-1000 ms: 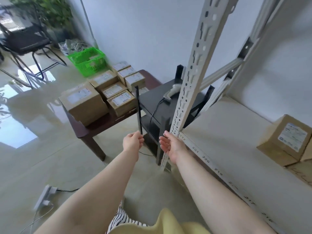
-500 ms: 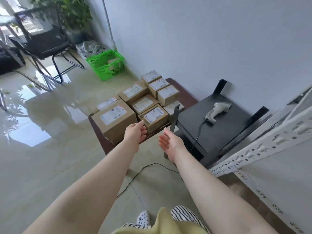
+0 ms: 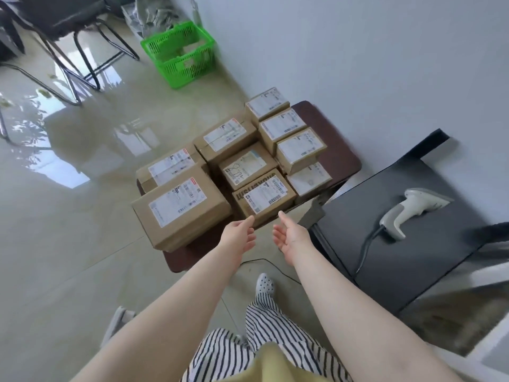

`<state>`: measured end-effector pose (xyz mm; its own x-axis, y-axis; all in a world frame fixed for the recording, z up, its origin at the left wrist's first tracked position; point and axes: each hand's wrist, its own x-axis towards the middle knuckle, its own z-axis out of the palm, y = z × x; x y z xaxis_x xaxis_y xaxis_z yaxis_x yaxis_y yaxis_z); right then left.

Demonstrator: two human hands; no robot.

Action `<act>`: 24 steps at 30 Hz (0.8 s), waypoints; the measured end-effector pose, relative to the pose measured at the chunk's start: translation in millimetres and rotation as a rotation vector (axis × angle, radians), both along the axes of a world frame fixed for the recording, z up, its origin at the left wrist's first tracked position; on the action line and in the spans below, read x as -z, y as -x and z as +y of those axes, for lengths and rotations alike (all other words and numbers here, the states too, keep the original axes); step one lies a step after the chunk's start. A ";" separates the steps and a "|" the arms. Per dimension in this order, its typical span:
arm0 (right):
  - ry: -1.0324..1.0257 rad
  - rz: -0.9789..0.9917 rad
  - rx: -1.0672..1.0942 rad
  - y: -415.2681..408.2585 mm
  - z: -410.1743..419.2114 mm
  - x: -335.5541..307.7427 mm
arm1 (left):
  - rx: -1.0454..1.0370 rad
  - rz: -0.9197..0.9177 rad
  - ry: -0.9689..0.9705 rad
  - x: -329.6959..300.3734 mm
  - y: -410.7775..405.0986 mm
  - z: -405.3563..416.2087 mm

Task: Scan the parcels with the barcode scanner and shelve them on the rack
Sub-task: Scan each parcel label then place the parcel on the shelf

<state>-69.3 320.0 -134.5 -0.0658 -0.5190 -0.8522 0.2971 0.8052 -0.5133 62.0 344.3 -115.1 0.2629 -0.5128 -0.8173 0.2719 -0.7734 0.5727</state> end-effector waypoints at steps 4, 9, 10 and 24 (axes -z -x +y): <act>-0.058 0.035 -0.043 2.4 -31.6 34.6 | -0.050 -0.013 -0.088 38.8 -3.0 -29.5; -0.106 0.043 -0.057 -2.0 -54.6 74.6 | -0.081 -0.032 -0.174 90.7 -6.5 -58.0; -0.107 0.035 -0.061 -4.3 -59.1 81.9 | -0.078 -0.040 -0.180 100.2 -7.4 -64.7; -0.131 -0.150 -0.059 -20.9 -64.4 156.5 | -0.028 0.013 -0.146 160.3 -4.4 -77.8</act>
